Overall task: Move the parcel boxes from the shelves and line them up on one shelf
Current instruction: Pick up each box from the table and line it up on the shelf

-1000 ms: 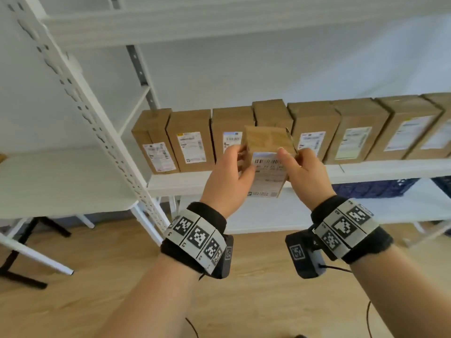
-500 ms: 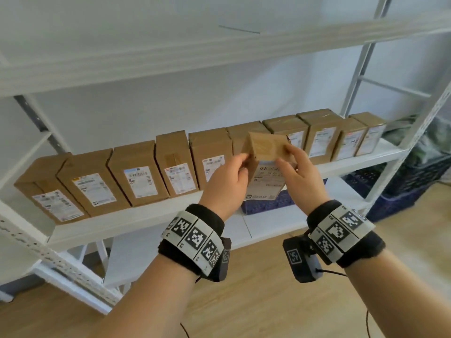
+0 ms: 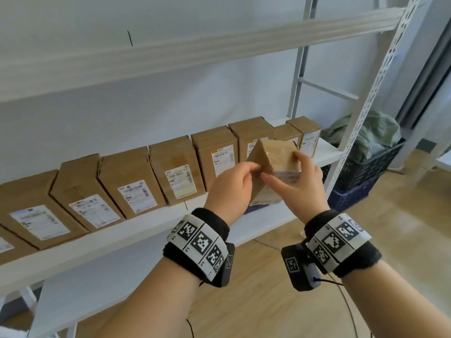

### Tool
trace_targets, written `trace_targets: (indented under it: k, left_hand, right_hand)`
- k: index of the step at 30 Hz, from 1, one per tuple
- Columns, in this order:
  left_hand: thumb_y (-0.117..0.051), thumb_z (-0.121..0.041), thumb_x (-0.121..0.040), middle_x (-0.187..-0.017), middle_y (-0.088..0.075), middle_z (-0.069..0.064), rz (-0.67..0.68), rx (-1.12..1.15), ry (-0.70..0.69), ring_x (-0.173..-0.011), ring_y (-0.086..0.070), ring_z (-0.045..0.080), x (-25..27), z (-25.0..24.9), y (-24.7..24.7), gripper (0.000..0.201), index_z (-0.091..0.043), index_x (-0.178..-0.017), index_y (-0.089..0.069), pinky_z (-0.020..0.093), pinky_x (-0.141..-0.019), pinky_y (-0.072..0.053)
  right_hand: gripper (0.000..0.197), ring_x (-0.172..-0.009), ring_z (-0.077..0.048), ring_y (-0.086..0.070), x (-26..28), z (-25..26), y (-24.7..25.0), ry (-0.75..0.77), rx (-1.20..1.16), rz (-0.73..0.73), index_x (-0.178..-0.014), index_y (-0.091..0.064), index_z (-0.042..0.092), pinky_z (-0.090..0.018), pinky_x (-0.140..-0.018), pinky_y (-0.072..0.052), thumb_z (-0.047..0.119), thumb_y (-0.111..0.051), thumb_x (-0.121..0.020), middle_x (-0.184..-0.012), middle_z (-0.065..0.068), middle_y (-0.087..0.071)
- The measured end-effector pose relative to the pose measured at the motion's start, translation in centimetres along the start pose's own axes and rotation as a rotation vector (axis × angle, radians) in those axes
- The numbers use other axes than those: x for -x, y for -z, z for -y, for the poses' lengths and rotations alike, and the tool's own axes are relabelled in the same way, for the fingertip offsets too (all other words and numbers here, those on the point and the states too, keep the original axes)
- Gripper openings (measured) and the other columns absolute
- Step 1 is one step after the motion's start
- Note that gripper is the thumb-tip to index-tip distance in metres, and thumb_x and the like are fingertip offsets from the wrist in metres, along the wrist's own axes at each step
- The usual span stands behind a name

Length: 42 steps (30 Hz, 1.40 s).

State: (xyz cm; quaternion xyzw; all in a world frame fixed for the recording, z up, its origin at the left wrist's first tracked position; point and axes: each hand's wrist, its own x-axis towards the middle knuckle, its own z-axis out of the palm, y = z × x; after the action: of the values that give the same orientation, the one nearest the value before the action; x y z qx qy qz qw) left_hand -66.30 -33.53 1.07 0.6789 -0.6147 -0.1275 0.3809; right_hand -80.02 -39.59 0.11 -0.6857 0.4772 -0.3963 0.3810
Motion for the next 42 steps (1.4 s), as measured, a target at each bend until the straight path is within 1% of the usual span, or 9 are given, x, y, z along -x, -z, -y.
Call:
trace_targets:
  k: [4,7,11,17,23,27,31,38,42]
  left_hand:
    - [-0.034,-0.017,-0.1,-0.126,-0.059,-0.004,0.094,0.016,-0.016,-0.117,-0.052,0.012,-4.2,0.2,-2.9,0.034,-0.021,-0.127,-0.054,0.03,-0.099,-0.044]
    - [-0.034,-0.016,-0.1,-0.129,-0.057,-0.003,0.16,0.037,-0.059,-0.119,-0.051,0.012,-8.2,0.3,-5.2,0.035,-0.02,-0.129,-0.053,0.027,-0.1,-0.042]
    - [-0.034,-0.018,-0.1,-0.133,-0.053,-0.002,0.254,0.032,-0.119,-0.121,-0.049,0.014,-14.3,0.3,-8.0,0.036,-0.021,-0.133,-0.05,0.025,-0.098,-0.04]
    - [-0.035,-0.019,-0.1,-0.132,-0.052,0.002,0.331,0.004,-0.178,-0.123,-0.047,0.015,-22.6,0.3,-11.1,0.035,-0.019,-0.132,-0.049,0.03,-0.102,-0.039]
    - [-0.037,-0.019,-0.1,-0.134,-0.049,0.002,0.338,-0.056,-0.141,-0.122,-0.046,0.014,-28.0,0.1,-15.2,0.036,-0.017,-0.134,-0.047,0.021,-0.094,-0.036]
    - [-0.037,-0.021,-0.1,-0.136,-0.048,0.002,0.321,-0.13,-0.081,-0.123,-0.046,0.016,-31.1,-0.1,-18.3,0.037,-0.017,-0.136,-0.045,0.024,-0.096,-0.038]
    - [-0.037,-0.022,-0.1,-0.14,-0.046,0.002,0.248,-0.234,0.038,-0.127,-0.044,0.017,-33.6,-0.8,-21.6,0.039,-0.016,-0.137,-0.044,0.028,-0.102,-0.036]
    - [-0.035,-0.022,-0.1,-0.152,-0.031,0.004,0.2,-0.471,0.188,-0.141,-0.023,0.018,-35.8,-1.6,-26.2,0.044,-0.013,-0.144,-0.034,0.031,-0.115,-0.018]
    - [-0.032,-0.022,-0.101,-0.155,-0.024,0.002,0.199,-0.56,0.237,-0.144,-0.016,0.018,-36.0,-1.6,-27.5,0.046,-0.014,-0.146,-0.028,0.033,-0.117,-0.012]
  right_hand:
    - [0.086,-0.106,-0.008,-0.033,-3.2,-2.2,1.4,-0.037,0.015,-0.057,-0.143,-0.026,0.022,-0.021,-0.088,-0.031,0.037,-0.075,-0.074,-0.137,-0.005,-0.031]
    - [0.087,-0.106,-0.007,-0.032,-6.5,-3.7,2.7,-0.08,0.039,-0.11,-0.143,-0.027,0.021,-0.021,-0.092,-0.029,0.036,-0.076,-0.073,-0.137,-0.005,-0.029]
    - [0.088,-0.12,-0.016,-0.036,-11.7,-5.5,4.3,-0.119,0.095,-0.186,-0.143,-0.026,0.022,-0.025,-0.099,-0.03,0.037,-0.076,-0.072,-0.136,-0.005,-0.028]
    - [0.089,-0.104,-0.011,-0.032,-18.7,-8.3,6.9,-0.199,0.157,-0.267,-0.144,-0.023,0.021,-0.02,-0.093,-0.029,0.031,-0.076,-0.073,-0.135,-0.007,-0.025]
    - [0.089,-0.103,-0.013,-0.033,-24.3,-12.5,9.3,-0.243,0.212,-0.306,-0.142,-0.022,0.029,-0.02,-0.088,-0.033,0.03,-0.077,-0.072,-0.133,-0.006,-0.023]
    - [0.083,-0.117,-0.023,-0.036,-29.0,-15.9,10.5,-0.213,0.259,-0.238,-0.138,-0.027,0.038,-0.022,-0.09,-0.033,0.034,-0.076,-0.07,-0.136,-0.008,-0.019]
    - [0.082,-0.126,-0.029,-0.032,-33.2,-19.0,11.7,-0.2,0.333,-0.095,-0.138,-0.027,0.042,-0.033,-0.098,-0.038,0.037,-0.075,-0.072,-0.14,-0.009,-0.014]
    - [0.081,-0.133,-0.031,-0.022,-38.7,-23.1,12.4,-0.138,0.433,0.163,-0.143,-0.022,0.04,-0.038,-0.103,-0.035,0.043,-0.068,-0.077,-0.143,-0.009,-0.008]
    - [0.083,-0.133,-0.032,-0.023,-40.8,-24.9,11.9,-0.143,0.42,0.274,-0.145,-0.019,0.037,-0.04,-0.106,-0.032,0.046,-0.067,-0.078,-0.145,-0.01,-0.007]
